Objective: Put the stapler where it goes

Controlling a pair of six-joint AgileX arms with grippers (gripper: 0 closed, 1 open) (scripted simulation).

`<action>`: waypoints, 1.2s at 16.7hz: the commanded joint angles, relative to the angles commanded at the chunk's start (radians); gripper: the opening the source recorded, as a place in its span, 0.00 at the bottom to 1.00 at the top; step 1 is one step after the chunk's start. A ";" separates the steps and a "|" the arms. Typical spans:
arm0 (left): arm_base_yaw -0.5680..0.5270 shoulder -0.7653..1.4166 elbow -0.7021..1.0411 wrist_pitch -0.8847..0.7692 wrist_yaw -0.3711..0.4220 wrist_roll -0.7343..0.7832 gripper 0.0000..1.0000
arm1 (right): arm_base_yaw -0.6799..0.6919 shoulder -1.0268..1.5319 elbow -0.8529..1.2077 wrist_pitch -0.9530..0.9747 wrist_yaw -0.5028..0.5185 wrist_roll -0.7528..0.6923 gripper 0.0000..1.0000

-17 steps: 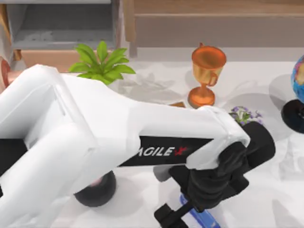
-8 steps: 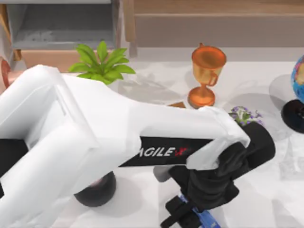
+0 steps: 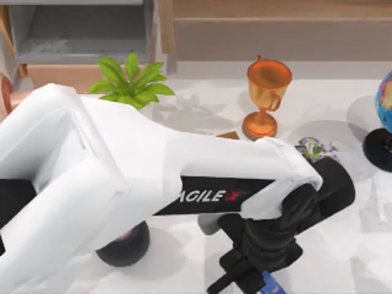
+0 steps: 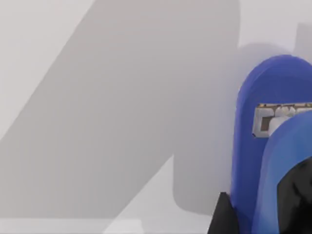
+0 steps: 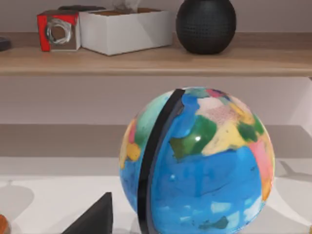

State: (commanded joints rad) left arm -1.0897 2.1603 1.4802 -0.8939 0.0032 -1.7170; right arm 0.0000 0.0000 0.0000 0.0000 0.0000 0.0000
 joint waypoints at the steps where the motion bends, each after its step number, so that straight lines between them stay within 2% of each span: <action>1: 0.000 0.000 0.000 0.000 0.000 0.000 0.00 | 0.000 0.000 0.000 0.000 0.000 0.000 1.00; 17: 0.001 -0.041 0.056 -0.100 -0.001 0.000 0.00 | 0.000 0.000 0.000 0.000 0.000 0.000 1.00; 20: 0.028 -0.062 0.094 -0.112 0.020 0.055 0.00 | 0.000 0.000 0.000 0.000 0.000 0.000 1.00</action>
State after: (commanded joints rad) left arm -1.0618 2.0979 1.5741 -1.0059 0.0232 -1.6624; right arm 0.0000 0.0000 0.0000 0.0000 0.0000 0.0000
